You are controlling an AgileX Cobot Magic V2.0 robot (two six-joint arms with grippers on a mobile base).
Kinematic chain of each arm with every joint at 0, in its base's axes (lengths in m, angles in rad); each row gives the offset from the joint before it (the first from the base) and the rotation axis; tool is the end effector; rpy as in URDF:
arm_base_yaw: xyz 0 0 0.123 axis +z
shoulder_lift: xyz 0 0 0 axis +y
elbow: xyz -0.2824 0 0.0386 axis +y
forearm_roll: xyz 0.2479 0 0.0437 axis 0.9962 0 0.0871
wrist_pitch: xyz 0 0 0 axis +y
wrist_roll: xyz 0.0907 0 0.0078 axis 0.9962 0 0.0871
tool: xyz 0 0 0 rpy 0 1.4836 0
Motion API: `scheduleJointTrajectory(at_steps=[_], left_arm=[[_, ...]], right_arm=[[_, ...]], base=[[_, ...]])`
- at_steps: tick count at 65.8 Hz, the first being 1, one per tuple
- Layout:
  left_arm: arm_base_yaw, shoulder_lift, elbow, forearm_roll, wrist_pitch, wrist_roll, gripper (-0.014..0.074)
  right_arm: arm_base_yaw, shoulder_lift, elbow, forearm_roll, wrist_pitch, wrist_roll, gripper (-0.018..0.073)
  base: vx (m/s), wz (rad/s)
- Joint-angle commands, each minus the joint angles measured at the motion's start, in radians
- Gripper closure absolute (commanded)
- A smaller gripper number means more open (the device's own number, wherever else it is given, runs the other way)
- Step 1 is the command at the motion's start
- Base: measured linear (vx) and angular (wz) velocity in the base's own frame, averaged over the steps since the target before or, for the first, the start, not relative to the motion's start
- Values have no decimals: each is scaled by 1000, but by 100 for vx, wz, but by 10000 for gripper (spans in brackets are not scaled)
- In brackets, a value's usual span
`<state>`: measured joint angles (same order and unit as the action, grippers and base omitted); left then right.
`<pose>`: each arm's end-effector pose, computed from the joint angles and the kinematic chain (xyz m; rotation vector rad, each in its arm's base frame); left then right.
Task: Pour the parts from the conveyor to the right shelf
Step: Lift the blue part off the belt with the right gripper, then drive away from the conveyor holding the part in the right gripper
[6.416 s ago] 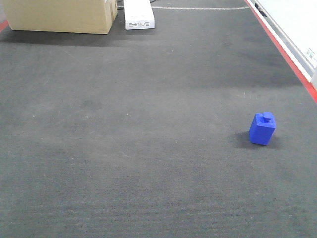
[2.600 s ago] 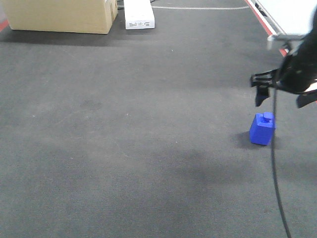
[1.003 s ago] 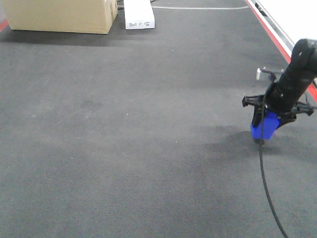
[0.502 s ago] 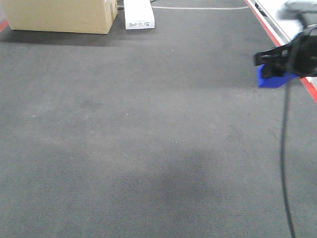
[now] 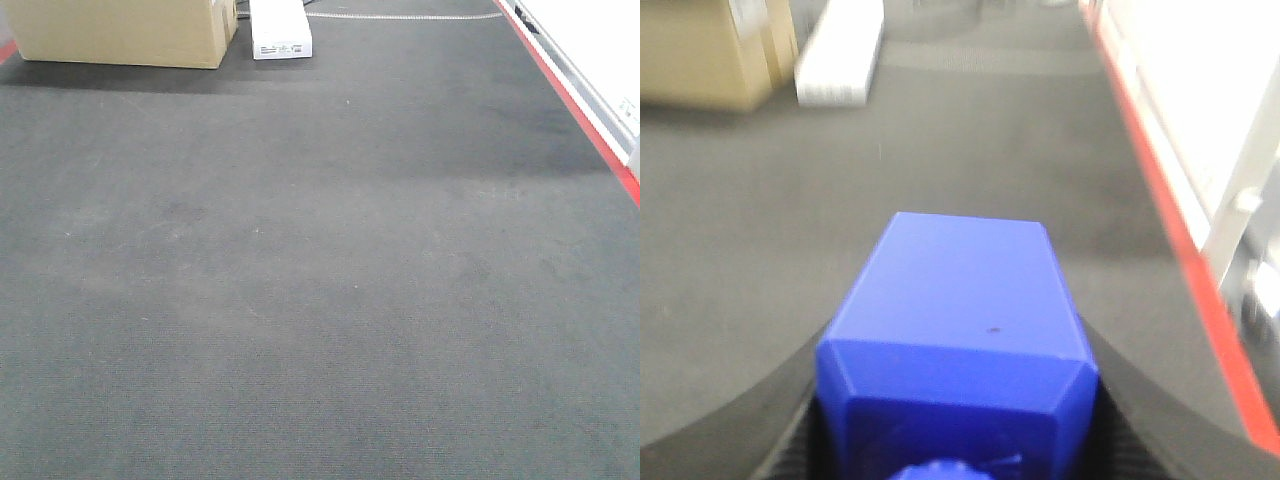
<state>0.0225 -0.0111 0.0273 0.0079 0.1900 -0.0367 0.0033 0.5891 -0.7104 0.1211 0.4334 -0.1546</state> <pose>0.0561 0.0014 0.1872 -0.0446 1.6892 -0.0036 0.1161 0.0050 0.3652 -0.0793 1.7909 0.0159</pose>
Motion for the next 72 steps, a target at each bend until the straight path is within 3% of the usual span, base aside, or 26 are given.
scheduleJointTrajectory(at_steps=[1,17,26,72], left_arm=[[3,-14,-19,-8,-72,-8,603],[3,-14,-19,-8,-72,-8,603],[3,-14,-19,-8,-72,-8,603],[3,-14,-19,-8,-72,-8,603]], right_arm=[[-5,-153,95,-18,-102,-8,564],[-5,-403,275,-21,-49,8,564],[-5,-395,300,-22,24,6,564],[-5,-384,307,-21,25,6,564]], base=[[0,0],[0,0],[0,0],[0,0]])
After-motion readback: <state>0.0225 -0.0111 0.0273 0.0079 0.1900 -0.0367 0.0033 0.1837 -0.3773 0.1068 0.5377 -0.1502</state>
